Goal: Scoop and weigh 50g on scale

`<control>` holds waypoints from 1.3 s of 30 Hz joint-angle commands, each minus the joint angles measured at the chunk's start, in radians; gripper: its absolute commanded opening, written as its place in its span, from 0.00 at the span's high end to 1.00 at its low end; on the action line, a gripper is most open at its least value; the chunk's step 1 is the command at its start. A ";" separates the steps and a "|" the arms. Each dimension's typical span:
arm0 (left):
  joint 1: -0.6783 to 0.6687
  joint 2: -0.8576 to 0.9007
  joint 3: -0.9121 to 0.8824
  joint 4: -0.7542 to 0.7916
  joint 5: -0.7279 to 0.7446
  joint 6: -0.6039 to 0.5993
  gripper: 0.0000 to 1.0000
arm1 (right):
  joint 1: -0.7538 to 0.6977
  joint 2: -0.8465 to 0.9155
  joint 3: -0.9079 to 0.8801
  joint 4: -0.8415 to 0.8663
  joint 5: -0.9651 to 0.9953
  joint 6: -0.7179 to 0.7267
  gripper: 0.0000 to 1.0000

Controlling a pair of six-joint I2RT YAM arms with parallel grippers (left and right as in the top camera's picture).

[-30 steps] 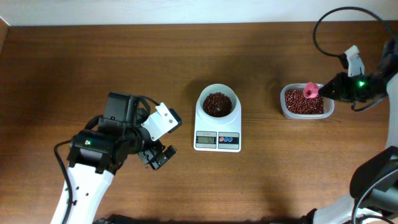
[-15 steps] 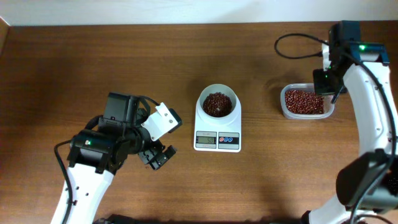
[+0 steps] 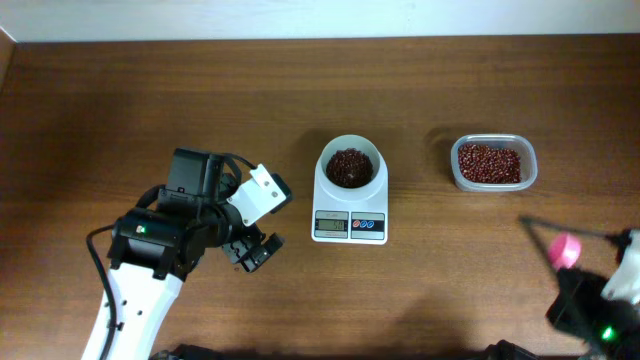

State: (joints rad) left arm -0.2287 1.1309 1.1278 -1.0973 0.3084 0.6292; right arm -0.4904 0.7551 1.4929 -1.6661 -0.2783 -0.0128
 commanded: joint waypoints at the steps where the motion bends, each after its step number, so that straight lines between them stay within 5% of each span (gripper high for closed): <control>1: 0.005 -0.009 0.018 0.003 0.013 0.015 0.01 | -0.008 -0.098 -0.185 0.042 -0.016 0.153 0.96; 6: 0.005 -0.009 0.018 0.003 0.013 0.015 0.01 | -0.008 -0.166 -0.770 0.402 -0.318 0.366 0.96; 11: 0.005 -0.009 0.018 0.003 0.013 0.015 0.01 | -0.008 -0.166 -1.060 0.668 -0.333 0.553 0.96; 15: 0.005 -0.009 0.018 0.003 0.013 0.015 0.01 | -0.008 -0.166 -1.078 0.856 -0.336 0.554 0.96; 23: 0.005 -0.009 0.018 0.003 0.013 0.015 0.01 | -0.007 -0.147 -1.078 0.976 -0.188 0.552 0.95; 32: 0.005 -0.009 0.018 0.003 0.013 0.015 0.01 | -0.008 0.287 -1.117 1.209 -0.103 0.571 0.95; 34: 0.005 -0.009 0.018 0.003 0.013 0.015 0.01 | -0.008 0.323 -1.117 1.215 -0.100 0.571 0.66; 39: 0.005 -0.009 0.018 0.003 0.013 0.015 0.01 | -0.008 0.324 -1.117 1.218 -0.023 0.571 0.58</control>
State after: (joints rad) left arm -0.2283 1.1309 1.1316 -1.0958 0.3077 0.6292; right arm -0.4915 1.0790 0.3775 -0.4515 -0.3435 0.5549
